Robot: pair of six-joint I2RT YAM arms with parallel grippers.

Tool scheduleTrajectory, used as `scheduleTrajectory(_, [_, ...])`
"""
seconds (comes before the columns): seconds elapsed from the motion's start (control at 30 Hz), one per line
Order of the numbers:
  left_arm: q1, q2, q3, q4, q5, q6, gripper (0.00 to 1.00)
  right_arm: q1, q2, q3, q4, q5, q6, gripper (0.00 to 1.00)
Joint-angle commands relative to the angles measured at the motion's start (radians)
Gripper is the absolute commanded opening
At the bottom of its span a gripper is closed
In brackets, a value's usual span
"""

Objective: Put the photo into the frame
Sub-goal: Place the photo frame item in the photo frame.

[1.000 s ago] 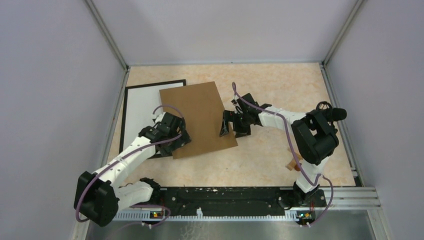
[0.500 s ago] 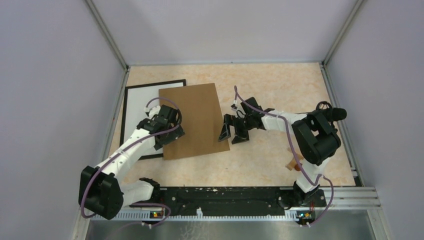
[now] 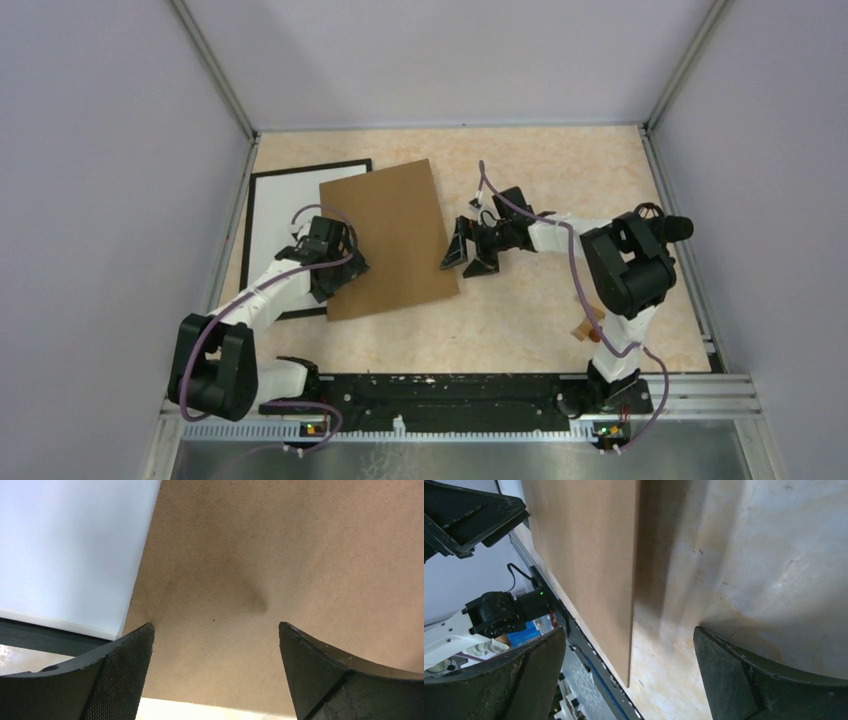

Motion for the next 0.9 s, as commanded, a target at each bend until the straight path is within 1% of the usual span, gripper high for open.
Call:
scheduleTrajectory(0.0, [0.056,0.007,-0.078,0.096,0.007,0.011,0.98,-0.020,0.075,0.017,0.056,0.095,-0.025,0.98])
scheduleTrajectory(0.1, [0.081,0.029,-0.107,0.109,0.016,0.017,0.98,-0.022,0.111,0.053,0.072,0.091,-0.026,0.98])
scheduleTrajectory(0.17, [0.088,0.042,-0.111,0.111,0.027,0.023,0.98,-0.020,0.149,0.075,0.113,0.040,0.003,0.95])
scheduleTrajectory(0.27, [0.090,0.047,-0.107,0.106,0.027,0.034,0.98,-0.019,0.178,0.050,0.264,-0.036,0.093,0.92])
scheduleTrajectory(0.4, [0.095,0.032,-0.101,0.099,0.016,0.047,0.99,-0.014,0.208,0.024,0.456,-0.108,0.205,0.80])
scheduleTrajectory(0.5, [0.097,0.033,-0.092,0.098,0.015,0.065,0.98,-0.001,0.224,0.033,0.539,-0.116,0.239,0.69])
scheduleTrajectory(0.6, [0.101,0.038,-0.053,0.095,0.049,0.097,0.98,0.015,0.251,0.057,0.574,-0.093,0.225,0.52])
scheduleTrajectory(0.7, [0.121,0.025,0.015,0.113,0.129,0.157,0.98,0.022,0.280,0.051,0.656,-0.072,0.254,0.36])
scheduleTrajectory(0.8, [0.201,0.011,0.099,0.123,0.152,0.221,0.98,0.023,0.293,0.017,0.794,-0.086,0.311,0.21])
scheduleTrajectory(0.87, [0.262,0.019,0.156,0.145,0.137,0.264,0.98,0.023,0.296,0.009,0.826,-0.098,0.324,0.13])
